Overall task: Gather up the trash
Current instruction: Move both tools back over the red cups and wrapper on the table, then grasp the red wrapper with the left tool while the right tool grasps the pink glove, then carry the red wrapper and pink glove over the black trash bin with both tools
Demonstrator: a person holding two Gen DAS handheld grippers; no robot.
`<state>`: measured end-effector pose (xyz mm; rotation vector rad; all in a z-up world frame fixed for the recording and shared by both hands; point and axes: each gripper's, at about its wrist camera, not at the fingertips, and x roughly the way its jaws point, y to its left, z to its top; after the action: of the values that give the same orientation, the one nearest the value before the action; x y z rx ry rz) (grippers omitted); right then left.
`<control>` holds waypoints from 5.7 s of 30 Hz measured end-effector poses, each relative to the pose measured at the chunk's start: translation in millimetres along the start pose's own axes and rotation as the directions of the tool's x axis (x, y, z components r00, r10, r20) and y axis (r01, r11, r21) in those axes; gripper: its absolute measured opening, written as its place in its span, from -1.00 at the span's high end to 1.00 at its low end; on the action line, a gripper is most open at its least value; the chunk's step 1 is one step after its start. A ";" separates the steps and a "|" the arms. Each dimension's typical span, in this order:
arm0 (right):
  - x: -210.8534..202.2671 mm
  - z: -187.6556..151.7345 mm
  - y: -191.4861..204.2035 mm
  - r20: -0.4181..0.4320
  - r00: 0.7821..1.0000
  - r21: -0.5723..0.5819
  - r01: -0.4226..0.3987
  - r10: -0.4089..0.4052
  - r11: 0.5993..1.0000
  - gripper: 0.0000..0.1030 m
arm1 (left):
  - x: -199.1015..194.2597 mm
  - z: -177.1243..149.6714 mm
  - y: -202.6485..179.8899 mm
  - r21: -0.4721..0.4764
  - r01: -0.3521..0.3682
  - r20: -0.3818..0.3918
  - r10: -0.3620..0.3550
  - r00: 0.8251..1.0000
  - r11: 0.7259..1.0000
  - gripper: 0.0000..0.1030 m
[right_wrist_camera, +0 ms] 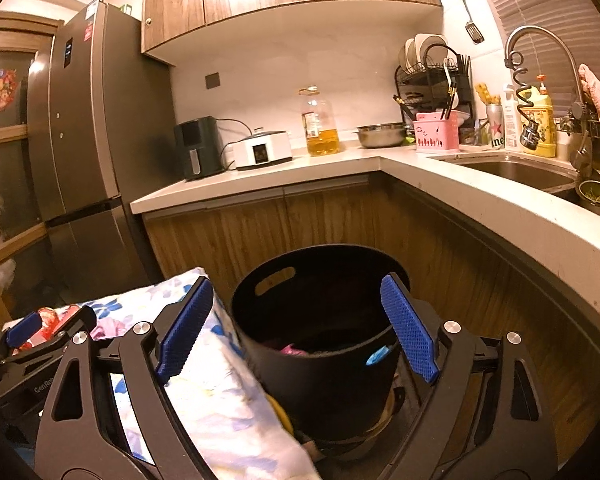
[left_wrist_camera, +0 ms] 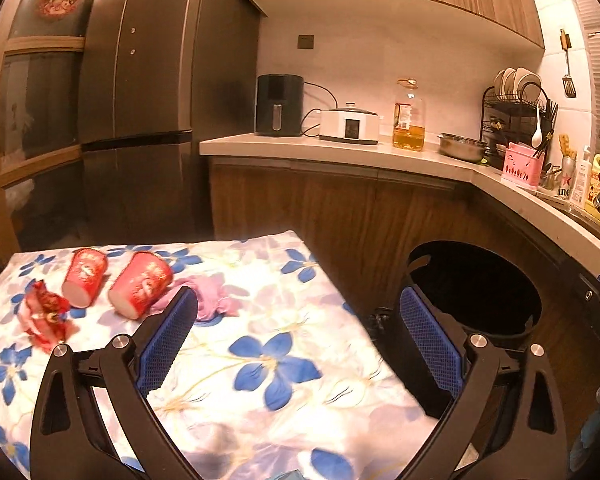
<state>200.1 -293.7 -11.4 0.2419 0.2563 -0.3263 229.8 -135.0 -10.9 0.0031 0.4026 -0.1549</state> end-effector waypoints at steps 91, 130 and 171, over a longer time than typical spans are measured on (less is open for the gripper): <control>204.9 -114.4 298.1 -0.501 0.841 -0.167 -0.327 0.205 0.930 0.60 | 25.9 -45.3 286.5 -0.339 -0.305 -0.132 0.276 0.952 0.890 0.88; 51.4 -29.2 186.2 -0.205 0.926 -0.132 -0.347 0.317 0.929 0.95 | -19.0 -6.2 176.2 -0.243 -0.116 -0.003 0.119 0.993 0.963 0.93; 36.2 18.6 -5.5 -0.054 0.998 -0.020 -0.031 0.030 0.999 0.95 | 20.4 30.0 -34.8 0.008 0.179 0.028 -0.179 0.983 0.984 0.93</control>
<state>235.3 -314.1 -5.4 0.2338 0.3080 -0.2868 254.8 -173.5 9.7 -0.0304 0.3739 -0.3334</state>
